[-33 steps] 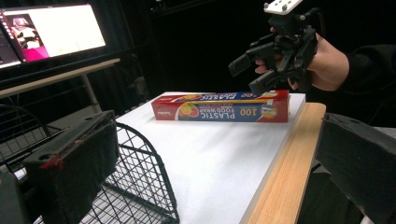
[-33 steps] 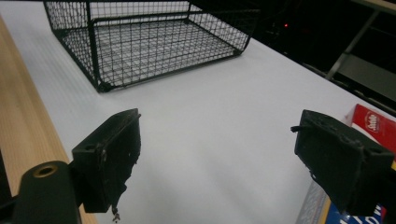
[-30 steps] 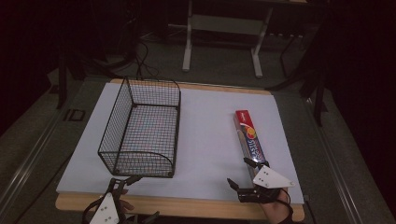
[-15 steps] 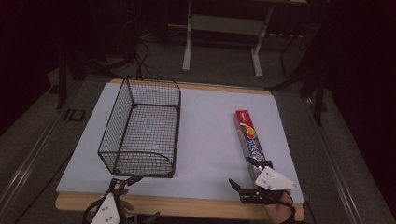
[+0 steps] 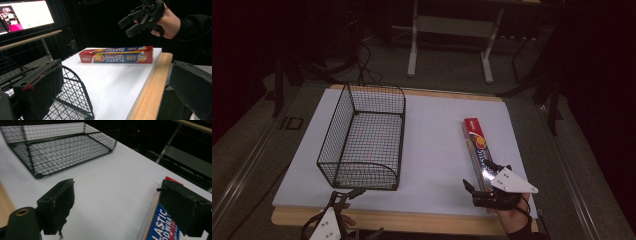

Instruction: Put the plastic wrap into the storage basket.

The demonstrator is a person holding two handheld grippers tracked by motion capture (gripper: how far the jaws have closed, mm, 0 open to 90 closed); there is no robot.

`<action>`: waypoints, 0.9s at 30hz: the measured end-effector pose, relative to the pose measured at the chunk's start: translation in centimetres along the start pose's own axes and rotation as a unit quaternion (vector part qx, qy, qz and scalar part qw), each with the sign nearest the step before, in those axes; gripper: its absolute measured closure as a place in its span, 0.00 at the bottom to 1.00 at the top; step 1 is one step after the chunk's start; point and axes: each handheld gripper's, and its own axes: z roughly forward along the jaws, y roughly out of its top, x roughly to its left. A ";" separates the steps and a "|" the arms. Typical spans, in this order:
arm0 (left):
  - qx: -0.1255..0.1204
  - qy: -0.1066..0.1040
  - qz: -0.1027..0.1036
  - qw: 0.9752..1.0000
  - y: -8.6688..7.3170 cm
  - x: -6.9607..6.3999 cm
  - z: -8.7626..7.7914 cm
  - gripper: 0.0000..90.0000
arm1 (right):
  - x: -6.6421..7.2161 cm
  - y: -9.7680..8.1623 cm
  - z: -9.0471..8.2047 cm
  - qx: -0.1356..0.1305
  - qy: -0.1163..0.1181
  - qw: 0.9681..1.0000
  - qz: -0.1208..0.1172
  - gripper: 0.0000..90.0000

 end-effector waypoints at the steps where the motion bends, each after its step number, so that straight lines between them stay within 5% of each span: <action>1: 0.000 0.000 0.000 1.000 0.0 0.0 0.0 0.00 | -0.1 0.0 0.0 0.000 -0.004 1.000 0.001 0.15; 7: 0.001 0.001 -0.001 1.000 0.0 0.0 0.1 0.00 | -1.1 0.2 0.5 0.006 -0.042 0.999 0.012 0.15; 11: 0.002 -0.002 0.001 1.000 0.0 -0.2 0.2 0.00 | -2.2 0.3 1.2 0.026 -0.063 0.997 0.047 0.14; 16: 0.004 -0.004 0.004 1.000 0.0 -0.3 0.3 0.00 | -3.8 0.3 2.4 0.063 -0.070 0.993 0.077 0.12; 22: 0.005 -0.005 0.003 1.000 0.0 -0.3 0.2 0.00 | -5.2 0.4 3.1 0.075 -0.067 0.991 0.089 0.11; 27: 0.006 -0.006 0.004 1.000 0.0 -0.3 0.3 0.00 | -6.6 0.3 4.1 0.108 -0.073 0.984 0.119 0.11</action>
